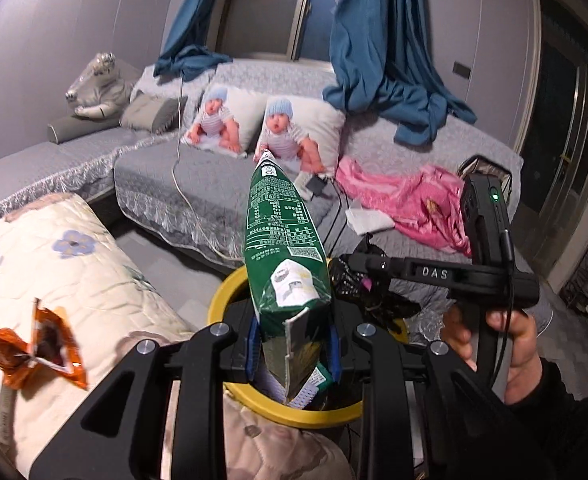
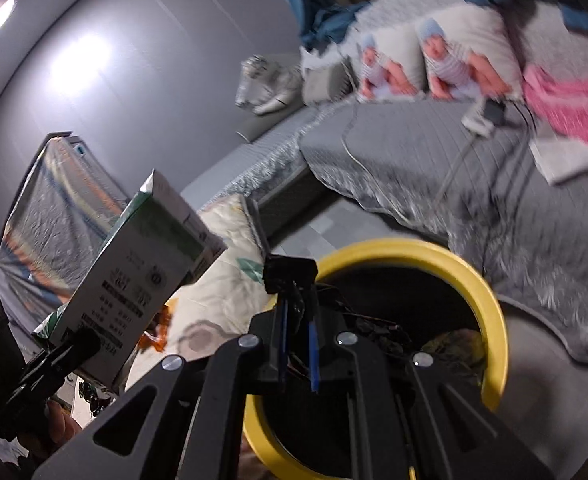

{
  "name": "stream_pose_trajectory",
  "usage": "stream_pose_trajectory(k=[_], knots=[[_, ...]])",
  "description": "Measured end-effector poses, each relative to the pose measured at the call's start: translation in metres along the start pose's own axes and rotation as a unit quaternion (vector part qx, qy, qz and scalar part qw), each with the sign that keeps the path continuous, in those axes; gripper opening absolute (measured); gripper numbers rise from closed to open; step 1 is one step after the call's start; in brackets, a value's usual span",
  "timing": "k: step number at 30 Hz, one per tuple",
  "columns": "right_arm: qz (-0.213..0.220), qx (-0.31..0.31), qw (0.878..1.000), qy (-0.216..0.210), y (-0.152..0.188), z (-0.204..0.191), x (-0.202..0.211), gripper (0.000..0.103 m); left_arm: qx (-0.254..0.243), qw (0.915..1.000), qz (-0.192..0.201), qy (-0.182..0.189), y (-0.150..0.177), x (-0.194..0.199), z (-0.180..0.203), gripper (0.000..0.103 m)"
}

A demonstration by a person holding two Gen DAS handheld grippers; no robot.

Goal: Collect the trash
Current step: 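Lower the carton and black bags into the bin and open both grippers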

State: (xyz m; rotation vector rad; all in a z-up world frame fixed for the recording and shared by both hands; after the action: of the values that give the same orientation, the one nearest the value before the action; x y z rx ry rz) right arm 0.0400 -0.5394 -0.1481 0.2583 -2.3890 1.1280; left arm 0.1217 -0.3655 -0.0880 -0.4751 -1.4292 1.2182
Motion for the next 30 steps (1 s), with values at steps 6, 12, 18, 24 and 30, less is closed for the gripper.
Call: stream_pose_trajectory(k=[6, 12, 18, 24, 30], knots=[[-0.012, -0.024, 1.0, 0.012, 0.013, 0.02, -0.01, 0.007, 0.003, 0.9995, -0.031, 0.003, 0.011, -0.035, 0.004, 0.024], [-0.018, -0.037, 0.999, 0.02, 0.016, 0.03, -0.011, 0.008, 0.015, 0.9985, -0.053, 0.007, 0.016, -0.058, 0.002, 0.024], [-0.017, -0.045, 0.998, 0.03, 0.014, 0.037, -0.012, 0.008, 0.031, 0.9969, -0.072, 0.01, 0.02, -0.076, -0.001, 0.024], [-0.013, -0.05, 0.998, 0.033, 0.01, 0.041, -0.011, 0.008, 0.034, 0.9965, -0.075, 0.013, 0.02, -0.083, -0.004, 0.024], [0.0, -0.064, 0.997, 0.043, 0.005, 0.048, -0.004, 0.017, 0.051, 0.9959, -0.074, 0.006, 0.021, -0.085, -0.009, 0.041]])
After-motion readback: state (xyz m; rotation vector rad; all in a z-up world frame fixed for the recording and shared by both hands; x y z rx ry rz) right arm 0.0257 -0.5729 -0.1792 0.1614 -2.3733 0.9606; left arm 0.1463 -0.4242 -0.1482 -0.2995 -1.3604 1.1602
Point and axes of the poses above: each gripper's, at about its wrist camera, not at the fingertips, and x roughly against the way its jaws point, z to its right, y to its underside, the point moved 5 cm from there along -x, roughly the way its jaws point, and after that the axes turned 3 degrees about z, right-handed, at the moved point
